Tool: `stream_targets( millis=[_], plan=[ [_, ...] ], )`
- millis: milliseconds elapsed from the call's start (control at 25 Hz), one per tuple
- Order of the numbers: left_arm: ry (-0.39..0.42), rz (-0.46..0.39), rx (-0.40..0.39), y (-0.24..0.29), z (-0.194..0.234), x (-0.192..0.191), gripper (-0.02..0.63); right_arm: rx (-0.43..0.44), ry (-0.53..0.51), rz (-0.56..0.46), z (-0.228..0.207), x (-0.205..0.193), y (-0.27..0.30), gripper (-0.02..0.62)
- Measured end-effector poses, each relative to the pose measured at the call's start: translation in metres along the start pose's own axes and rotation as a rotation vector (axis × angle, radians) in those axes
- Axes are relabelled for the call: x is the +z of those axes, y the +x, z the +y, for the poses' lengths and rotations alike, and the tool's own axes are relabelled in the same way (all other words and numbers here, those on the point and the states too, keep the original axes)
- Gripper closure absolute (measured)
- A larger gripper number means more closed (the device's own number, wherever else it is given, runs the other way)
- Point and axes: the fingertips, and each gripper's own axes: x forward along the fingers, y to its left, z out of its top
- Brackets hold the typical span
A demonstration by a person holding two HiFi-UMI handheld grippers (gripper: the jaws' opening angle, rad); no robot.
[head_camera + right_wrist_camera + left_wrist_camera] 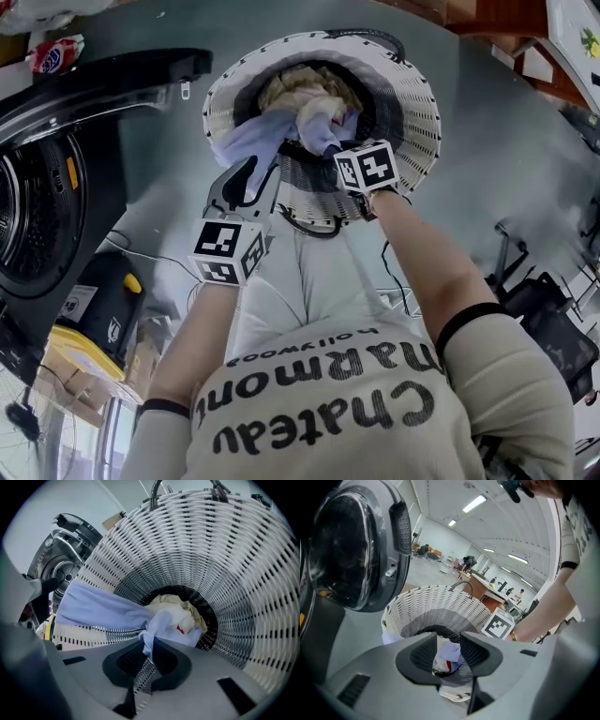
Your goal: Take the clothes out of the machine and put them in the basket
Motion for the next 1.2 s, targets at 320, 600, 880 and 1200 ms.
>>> stream_targets(
  millis=[320,600,880,1200],
  plan=[
    [0.007,0.008,-0.024,0.004,0.0,0.0,0.46,0.017,0.019,0.049,-0.007,-0.015,0.013,0.549],
    [-0.007,0.007,-0.008,-0.007,0.0,0.006,0.46,-0.046,-0.019,0.116,-0.017,-0.023,0.003,0.426],
    [-0.047,-0.001,0.028,-0.042,-0.022,0.009,0.46,-0.051,-0.053,0.127,0.004,-0.023,-0.027,0.383],
    [-0.14,-0.113,0.108,-0.106,-0.071,0.037,0.46,0.037,-0.02,0.052,0.05,-0.025,-0.11,0.413]
  ],
)
